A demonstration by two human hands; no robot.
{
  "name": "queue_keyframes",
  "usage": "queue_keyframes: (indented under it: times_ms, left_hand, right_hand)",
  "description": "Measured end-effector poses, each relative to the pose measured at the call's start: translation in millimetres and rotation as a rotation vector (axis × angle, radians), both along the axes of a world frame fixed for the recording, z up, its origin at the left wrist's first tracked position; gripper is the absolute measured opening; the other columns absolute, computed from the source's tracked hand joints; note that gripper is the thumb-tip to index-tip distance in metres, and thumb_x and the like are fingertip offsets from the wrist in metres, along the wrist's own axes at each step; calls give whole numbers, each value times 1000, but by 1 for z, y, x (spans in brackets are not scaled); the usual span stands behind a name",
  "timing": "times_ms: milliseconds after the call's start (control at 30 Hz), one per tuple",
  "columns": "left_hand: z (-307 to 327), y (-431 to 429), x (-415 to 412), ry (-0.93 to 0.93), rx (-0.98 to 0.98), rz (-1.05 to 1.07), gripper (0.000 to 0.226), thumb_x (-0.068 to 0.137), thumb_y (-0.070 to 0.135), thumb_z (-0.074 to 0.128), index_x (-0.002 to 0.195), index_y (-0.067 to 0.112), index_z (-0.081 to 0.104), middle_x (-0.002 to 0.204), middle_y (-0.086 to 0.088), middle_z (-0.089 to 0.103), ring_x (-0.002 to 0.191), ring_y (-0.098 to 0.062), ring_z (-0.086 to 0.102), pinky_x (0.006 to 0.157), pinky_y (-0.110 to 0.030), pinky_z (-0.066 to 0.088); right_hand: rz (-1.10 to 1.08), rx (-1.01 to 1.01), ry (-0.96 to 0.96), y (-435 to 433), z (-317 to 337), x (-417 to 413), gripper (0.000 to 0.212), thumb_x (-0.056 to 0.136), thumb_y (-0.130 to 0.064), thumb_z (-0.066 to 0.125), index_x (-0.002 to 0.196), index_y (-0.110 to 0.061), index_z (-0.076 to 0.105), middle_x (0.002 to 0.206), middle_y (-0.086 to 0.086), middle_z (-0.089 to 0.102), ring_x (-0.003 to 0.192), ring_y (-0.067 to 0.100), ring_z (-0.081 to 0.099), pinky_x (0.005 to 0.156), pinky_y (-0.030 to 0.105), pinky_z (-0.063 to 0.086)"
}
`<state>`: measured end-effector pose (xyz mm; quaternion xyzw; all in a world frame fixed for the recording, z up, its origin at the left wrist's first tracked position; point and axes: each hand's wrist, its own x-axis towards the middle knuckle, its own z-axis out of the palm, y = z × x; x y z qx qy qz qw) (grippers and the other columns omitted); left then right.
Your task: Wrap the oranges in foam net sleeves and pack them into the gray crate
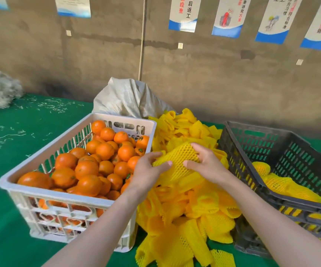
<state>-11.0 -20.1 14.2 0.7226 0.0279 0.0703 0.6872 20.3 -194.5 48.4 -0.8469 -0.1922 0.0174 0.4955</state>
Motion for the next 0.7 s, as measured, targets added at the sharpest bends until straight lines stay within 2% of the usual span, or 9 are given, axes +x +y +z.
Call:
queue_keyframes:
  times_ms: [67, 133, 200, 267, 333, 467, 533, 633, 700]
  left_hand:
    - [1, 1, -3, -114, 88, 58, 13, 81, 14, 74, 88, 13, 63, 87, -1, 63, 83, -20, 62, 72, -32, 50]
    - [-1, 4, -4, -212, 188, 113, 18, 81, 11, 73, 81, 16, 56, 80, 4, 58, 74, -10, 54, 65, -22, 43]
    - [-2, 10, -5, -274, 253, 125, 20, 81, 11, 73, 82, 16, 53, 81, 5, 55, 74, -8, 50, 60, -15, 36]
    - [0, 21, -4, -274, 285, 98, 19, 81, 14, 73, 84, 15, 55, 80, 4, 57, 71, -7, 51, 57, -15, 36]
    - [5, 37, -3, -276, 251, 10, 16, 83, 16, 73, 82, 15, 57, 77, 6, 57, 68, -3, 51, 59, -15, 38]
    - [11, 78, -5, -193, 99, -84, 35, 91, 42, 49, 84, 11, 64, 74, 3, 59, 71, -8, 55, 64, -21, 44]
    - [6, 103, -2, -114, 318, 66, 38, 96, 43, 47, 91, 9, 64, 81, -2, 62, 78, -17, 58, 63, -23, 44]
    - [-7, 133, -1, 231, 1069, 165, 42, 84, 51, 63, 110, 19, 57, 125, -12, 51, 117, -32, 47, 89, -40, 42]
    - [-15, 143, -5, 463, 1205, 75, 54, 74, 53, 71, 116, 24, 51, 144, -13, 31, 131, -37, 32, 101, -50, 37]
  right_hand:
    - [-11, 97, -1, 13, 7, -5, 13, 85, -9, 65, 95, -1, 65, 88, 7, 72, 84, 4, 62, 82, 20, 49]
    - [-71, 157, -36, 30, 9, -8, 20, 88, -21, 64, 74, -6, 63, 66, -4, 66, 66, 3, 58, 63, 25, 46]
    - [-137, 70, -168, 46, 6, -6, 30, 91, -23, 60, 70, -2, 56, 66, 7, 54, 68, 16, 49, 63, 38, 42]
    - [-171, -25, -300, 60, 3, -5, 28, 93, -20, 57, 68, -10, 49, 65, 8, 47, 69, 19, 41, 63, 39, 39]
    - [-183, -19, -366, 71, 0, -4, 26, 94, -19, 55, 73, -4, 50, 67, 16, 48, 67, 22, 40, 64, 41, 38]
    - [-101, 63, -366, 91, 3, -3, 26, 94, -17, 54, 70, -23, 48, 66, -1, 49, 63, 10, 44, 62, 30, 37]
    - [-34, 87, -303, 102, 3, -1, 16, 94, -17, 54, 78, -21, 56, 76, 3, 59, 74, 14, 54, 70, 34, 44]
    - [30, 108, -248, 114, -1, 2, 16, 93, -18, 56, 101, -6, 63, 95, 5, 64, 94, 18, 58, 86, 40, 47]
    - [54, 122, -250, 120, -3, 2, 19, 94, -17, 55, 98, -1, 63, 93, 13, 67, 90, 19, 60, 83, 42, 48]
